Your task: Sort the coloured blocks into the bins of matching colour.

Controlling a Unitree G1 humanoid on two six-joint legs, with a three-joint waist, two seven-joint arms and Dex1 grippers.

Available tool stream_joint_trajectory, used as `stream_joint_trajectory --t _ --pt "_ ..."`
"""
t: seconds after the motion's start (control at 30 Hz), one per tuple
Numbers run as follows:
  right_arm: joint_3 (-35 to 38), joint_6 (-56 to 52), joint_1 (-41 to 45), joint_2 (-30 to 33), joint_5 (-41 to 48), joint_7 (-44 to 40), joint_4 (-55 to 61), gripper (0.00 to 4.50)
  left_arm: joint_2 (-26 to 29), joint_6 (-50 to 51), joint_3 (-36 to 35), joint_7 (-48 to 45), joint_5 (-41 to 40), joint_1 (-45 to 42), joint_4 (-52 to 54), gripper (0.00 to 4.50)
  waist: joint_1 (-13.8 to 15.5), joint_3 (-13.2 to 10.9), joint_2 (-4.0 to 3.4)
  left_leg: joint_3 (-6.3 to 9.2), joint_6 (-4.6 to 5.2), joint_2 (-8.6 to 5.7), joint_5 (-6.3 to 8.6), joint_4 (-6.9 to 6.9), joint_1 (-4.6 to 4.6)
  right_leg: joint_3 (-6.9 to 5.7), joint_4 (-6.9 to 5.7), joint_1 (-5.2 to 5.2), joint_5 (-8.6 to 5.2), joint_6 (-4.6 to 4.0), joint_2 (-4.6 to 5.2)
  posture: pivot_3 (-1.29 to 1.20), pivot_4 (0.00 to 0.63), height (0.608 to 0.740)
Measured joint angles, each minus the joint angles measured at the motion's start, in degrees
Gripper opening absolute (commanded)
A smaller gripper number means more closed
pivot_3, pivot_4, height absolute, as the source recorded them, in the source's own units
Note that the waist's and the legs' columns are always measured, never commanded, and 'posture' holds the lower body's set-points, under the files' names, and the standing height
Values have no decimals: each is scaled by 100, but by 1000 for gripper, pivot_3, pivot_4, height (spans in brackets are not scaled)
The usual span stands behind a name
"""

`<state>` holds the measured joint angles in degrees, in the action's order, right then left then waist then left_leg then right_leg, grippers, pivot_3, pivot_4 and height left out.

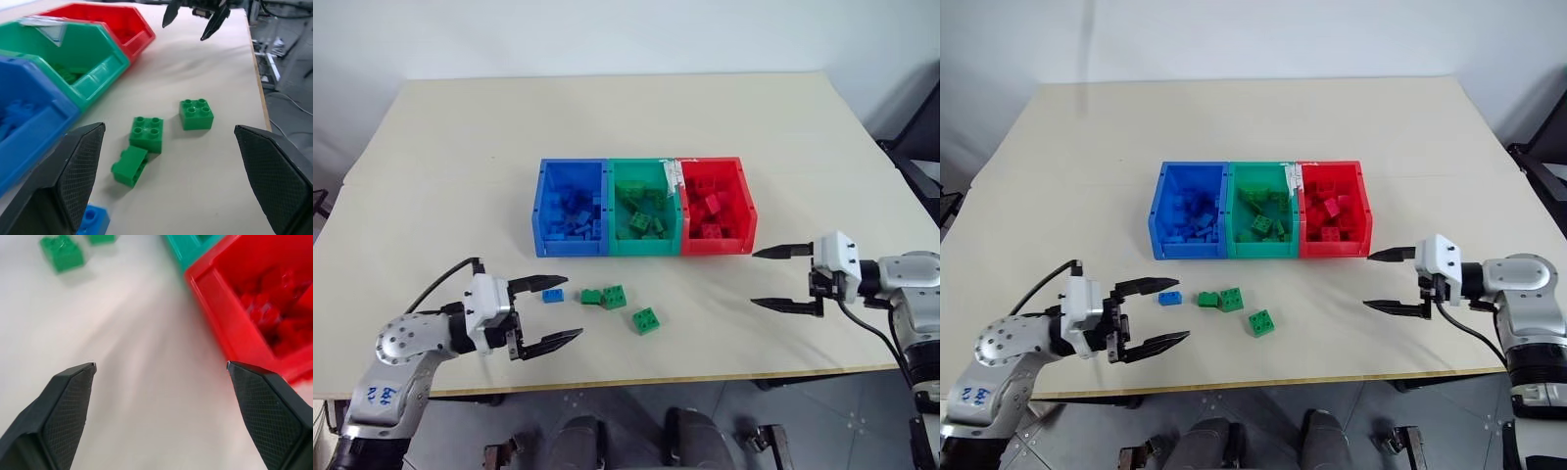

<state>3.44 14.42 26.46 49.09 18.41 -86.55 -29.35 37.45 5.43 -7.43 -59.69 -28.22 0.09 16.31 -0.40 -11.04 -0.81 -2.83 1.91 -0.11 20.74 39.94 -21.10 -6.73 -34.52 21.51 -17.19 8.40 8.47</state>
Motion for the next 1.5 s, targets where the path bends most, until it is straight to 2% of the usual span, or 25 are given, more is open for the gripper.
stream_joint_trajectory --t 0.17,0.43,0.57,0.83,0.93,1.17,1.33,1.5 --pt "-82 63 38 -56 -55 -58 -131 4476 -36 -275 40 -32 141 -26 -163 4500 10 0 0 1 0 2 0 2 0 3 -1 0 0 0 1 0 150 740" --pt "-1284 -1519 35 -854 1 35 1894 4476 271 -247 -658 22 134 825 -143 4500 32 0 -1 14 -1 0 1 3 -7 2 -1 6 0 0 6 0 150 740" --pt "-1717 -2007 193 -1178 -14 128 2446 4476 300 -277 -1033 18 65 1287 -46 4500 65 0 0 40 -2 -10 3 6 -13 -2 1 0 0 -1 12 0 150 740" --pt "-2343 -1661 318 -1711 -692 368 2139 4476 201 -370 -1298 140 52 1674 261 4500 21 0 0 44 -7 -9 6 0 -14 -10 1 3 -2 -4 7 0 150 740" --pt "-2345 -1597 452 -1898 -776 487 1969 3876 190 -368 -1297 206 52 1683 356 4500 18 0 0 44 -6 -9 5 -1 -13 -11 -1 3 -2 -4 6 0 150 740" --pt "-2350 -1524 496 -1937 -820 424 1953 1501 187 -363 -1289 257 53 1666 374 4500 22 0 0 44 -6 -10 6 -1 -14 -13 -1 3 -2 -4 6 0 150 740" --pt "-2289 -1424 589 -1868 -793 410 1953 1474 188 -363 -1287 252 53 1605 370 4500 16 0 0 42 -6 -9 6 0 -14 -13 -1 3 -2 -4 5 0 150 740" --pt "-1655 -1953 1283 -2102 -278 806 1862 1474 165 -361 -1279 273 49 1517 373 4500 8 0 0 42 -6 -7 6 0 -13 -12 -5 4 -2 -4 5 0 150 740"
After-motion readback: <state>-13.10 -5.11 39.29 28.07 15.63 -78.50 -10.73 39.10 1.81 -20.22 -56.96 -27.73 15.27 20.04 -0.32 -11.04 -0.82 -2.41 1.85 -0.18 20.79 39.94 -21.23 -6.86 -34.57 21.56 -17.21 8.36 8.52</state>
